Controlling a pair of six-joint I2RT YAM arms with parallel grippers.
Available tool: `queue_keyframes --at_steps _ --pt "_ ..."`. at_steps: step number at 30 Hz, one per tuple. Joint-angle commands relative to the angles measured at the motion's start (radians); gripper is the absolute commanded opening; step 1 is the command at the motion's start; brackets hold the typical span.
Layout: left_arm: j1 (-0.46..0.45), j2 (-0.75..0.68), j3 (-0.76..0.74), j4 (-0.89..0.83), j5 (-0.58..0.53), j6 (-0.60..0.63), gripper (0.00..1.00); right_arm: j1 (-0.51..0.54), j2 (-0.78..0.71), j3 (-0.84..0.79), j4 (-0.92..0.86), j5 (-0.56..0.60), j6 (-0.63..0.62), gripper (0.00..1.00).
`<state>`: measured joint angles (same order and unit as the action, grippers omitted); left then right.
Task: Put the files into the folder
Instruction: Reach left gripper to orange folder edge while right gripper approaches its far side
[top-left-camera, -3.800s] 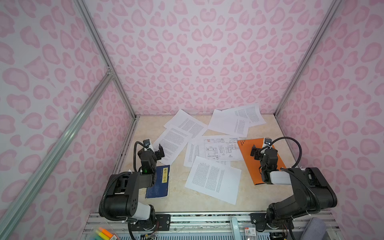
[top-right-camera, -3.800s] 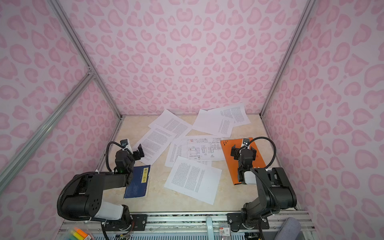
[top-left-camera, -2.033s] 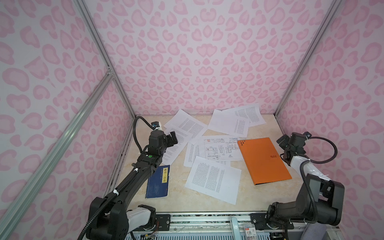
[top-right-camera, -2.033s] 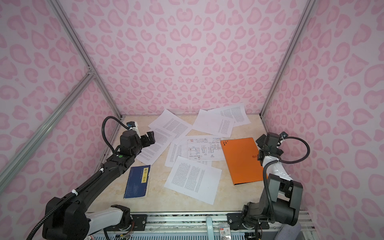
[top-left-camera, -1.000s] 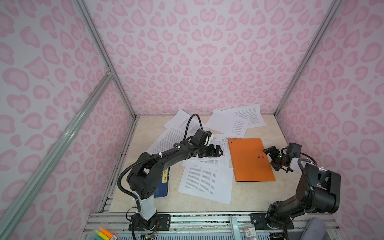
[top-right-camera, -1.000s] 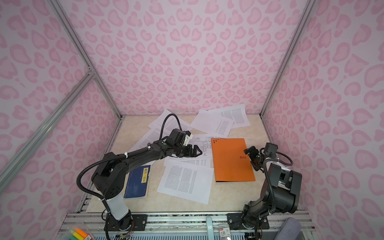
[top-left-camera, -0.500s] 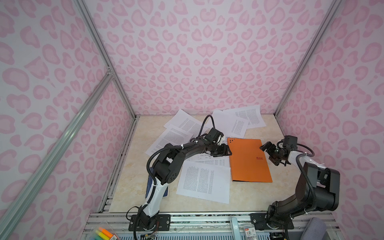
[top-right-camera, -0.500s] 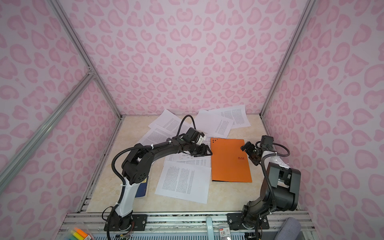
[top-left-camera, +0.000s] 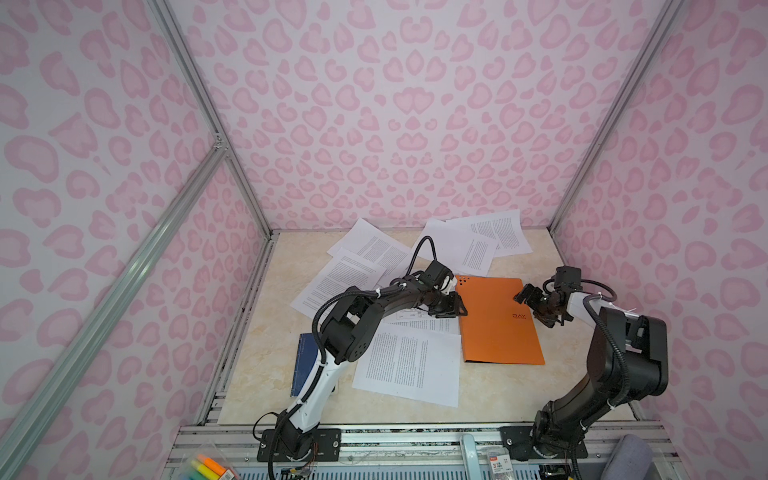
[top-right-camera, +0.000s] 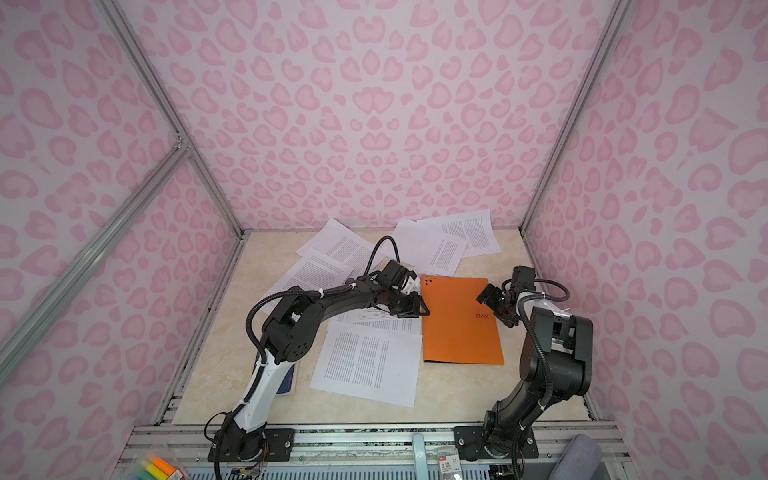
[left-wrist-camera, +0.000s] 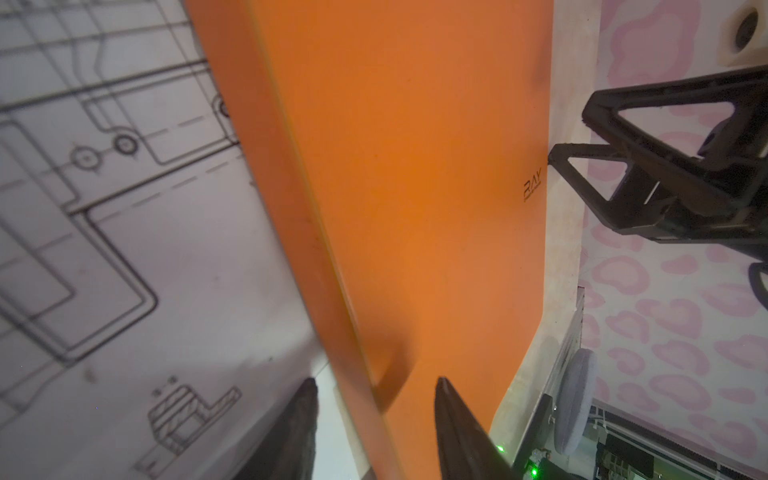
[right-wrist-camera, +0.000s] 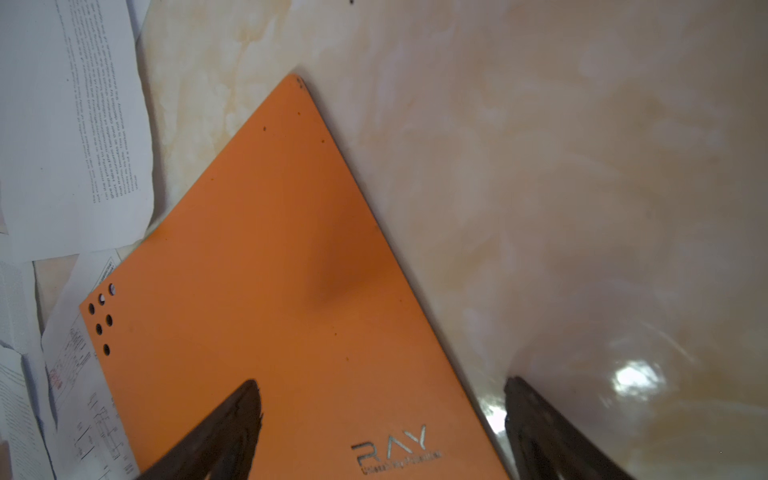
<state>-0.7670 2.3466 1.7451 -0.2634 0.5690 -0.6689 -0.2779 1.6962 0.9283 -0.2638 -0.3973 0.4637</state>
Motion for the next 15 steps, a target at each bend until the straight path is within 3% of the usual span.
queue_keyframes --at_steps 1,8,15 --pt "0.0 0.029 0.016 -0.015 0.009 -0.004 0.45 -0.005 0.004 -0.009 -0.017 -0.082 0.03 0.92" --pt "0.0 0.061 0.029 -0.014 0.022 -0.009 0.42 -0.06 -0.001 -0.022 0.052 -0.246 0.099 0.89" --pt "0.001 0.071 0.035 -0.014 0.025 -0.012 0.41 -0.078 -0.032 -0.038 0.091 -0.301 0.14 0.88"
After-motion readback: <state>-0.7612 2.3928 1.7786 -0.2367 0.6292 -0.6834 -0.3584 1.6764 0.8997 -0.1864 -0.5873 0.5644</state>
